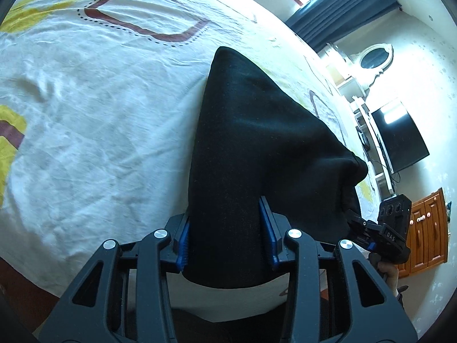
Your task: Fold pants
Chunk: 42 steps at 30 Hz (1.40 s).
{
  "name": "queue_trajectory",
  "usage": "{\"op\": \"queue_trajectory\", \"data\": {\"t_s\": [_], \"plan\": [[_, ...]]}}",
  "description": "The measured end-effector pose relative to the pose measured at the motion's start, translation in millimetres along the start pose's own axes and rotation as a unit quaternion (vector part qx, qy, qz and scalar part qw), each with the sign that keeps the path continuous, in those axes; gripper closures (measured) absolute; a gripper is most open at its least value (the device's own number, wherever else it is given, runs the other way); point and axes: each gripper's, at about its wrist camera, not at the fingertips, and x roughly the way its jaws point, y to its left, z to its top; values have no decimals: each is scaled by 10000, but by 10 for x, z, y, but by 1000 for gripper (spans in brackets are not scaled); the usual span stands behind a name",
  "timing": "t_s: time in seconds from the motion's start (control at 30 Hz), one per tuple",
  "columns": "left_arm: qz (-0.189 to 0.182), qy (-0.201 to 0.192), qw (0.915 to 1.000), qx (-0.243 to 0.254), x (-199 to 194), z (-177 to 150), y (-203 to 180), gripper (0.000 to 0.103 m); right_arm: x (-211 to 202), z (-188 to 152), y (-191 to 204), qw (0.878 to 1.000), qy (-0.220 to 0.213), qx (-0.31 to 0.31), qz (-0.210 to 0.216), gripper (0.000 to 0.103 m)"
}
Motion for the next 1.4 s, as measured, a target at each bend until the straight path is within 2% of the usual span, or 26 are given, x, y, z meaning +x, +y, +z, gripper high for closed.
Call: {"op": "queue_trajectory", "data": {"t_s": [0.07, 0.13, 0.17, 0.23, 0.33, 0.43, 0.6, 0.7, 0.73, 0.77, 0.83, 0.97, 1.03, 1.2, 1.23, 1.27, 1.3, 1.33, 1.4], "plan": [[-289, 169, 9994, -81, 40, 18, 92, 59, 72, 4, -41, 9999, -9, 121, 25, 48], [-646, 372, 9971, -125, 57, 26, 178, 52, 37, -29, -105, 9994, -35, 281, 208, 43], [-703, 382, 9968, -85, 27, 25, 194, 49, 17, -33, -97, 9992, 11, 287, 261, 41], [-719, 166, 9972, 121, -150, 60, 273, 34, -79, -71, -83, 9990, 129, 289, 307, 31], [-799, -192, 9960, 359, -348, 169, 360, 24, -258, -30, -46, 9995, 43, 183, 256, 26], [-621, -233, 9972, 353, -243, 449, 458, 24, -284, 150, -80, 9996, -134, 131, 234, 21], [-754, -94, 9971, -29, 192, 893, 555, 24, -46, 526, -247, 9979, -398, 457, 213, 21], [-963, 160, 9952, -5, 464, 1074, 499, 23, 108, 667, -254, 9967, -420, 541, 442, 20], [-951, 238, 9952, 22, 543, 1122, 479, 22, 149, 706, -233, 9965, -397, 539, 494, 17], [-907, 213, 9956, 59, 600, 1163, 456, 21, 174, 732, -213, 9964, -356, 529, 550, 16], [-1014, 185, 9946, 142, 685, 1229, 410, 13, 168, 747, -223, 9957, -273, 500, 727, 15], [-1060, 251, 9939, 174, 789, 1304, 340, 10, 82, 723, -350, 9870, -281, 769, 1382, 16], [-1035, 276, 9940, 219, 813, 1323, 314, 9, 65, 712, -376, 9846, -333, 949, 1430, 16], [-738, 294, 9956, 488, 840, 1317, 201, 9, 227, 742, -184, 9943, -229, 702, 775, 14], [-644, 252, 9961, 546, 846, 1310, 172, 15, 240, 746, -174, 9949, -275, 629, 745, 16], [-542, 190, 9964, 620, 848, 1297, 146, 26, 245, 732, -175, 9946, -339, 656, 724, 20], [-544, 193, 9959, 693, 853, 1277, 125, 53, 249, 716, -187, 9942, -387, 706, 719, 36], [-555, 213, 9959, 679, 870, 1275, 115, 55, 248, 696, -215, 9938, -419, 755, 703, 47], [-502, 177, 9968, 604, 892, 1298, 110, 59, 229, 669, -291, 9921, -544, 800, 798, 55]]}}
